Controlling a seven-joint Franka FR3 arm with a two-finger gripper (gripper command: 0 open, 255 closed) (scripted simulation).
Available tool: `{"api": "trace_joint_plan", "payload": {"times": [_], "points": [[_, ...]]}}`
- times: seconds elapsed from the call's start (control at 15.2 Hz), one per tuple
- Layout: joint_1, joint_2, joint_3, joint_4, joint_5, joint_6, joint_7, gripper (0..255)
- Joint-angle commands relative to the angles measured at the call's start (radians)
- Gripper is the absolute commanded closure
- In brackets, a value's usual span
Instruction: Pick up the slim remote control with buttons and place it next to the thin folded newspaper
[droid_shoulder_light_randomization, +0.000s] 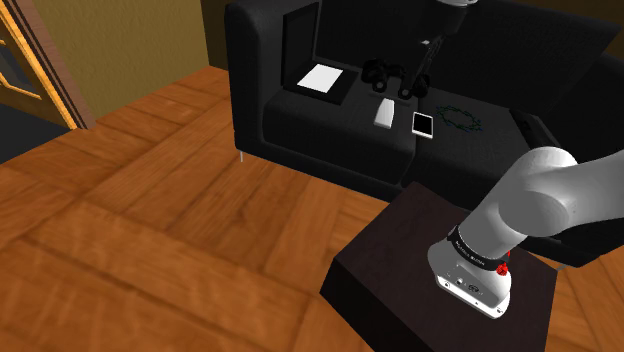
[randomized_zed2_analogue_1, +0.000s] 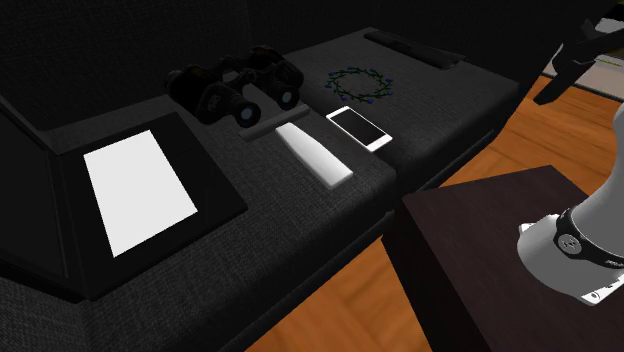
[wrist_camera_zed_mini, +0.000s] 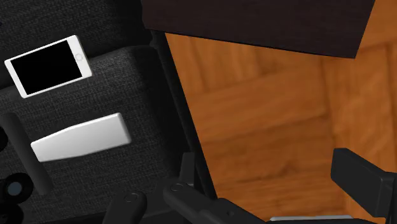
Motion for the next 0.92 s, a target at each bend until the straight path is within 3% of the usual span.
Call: {"api": "trace_joint_plan", "payload": {"times": [0.0,0.86], "points": [[0.000,0.000,0.000,0.000,0.000,0.000,0.000,0],[-0.196,0.399,-0.051,0.085,-0.015,0.304,0.328,0]]}}
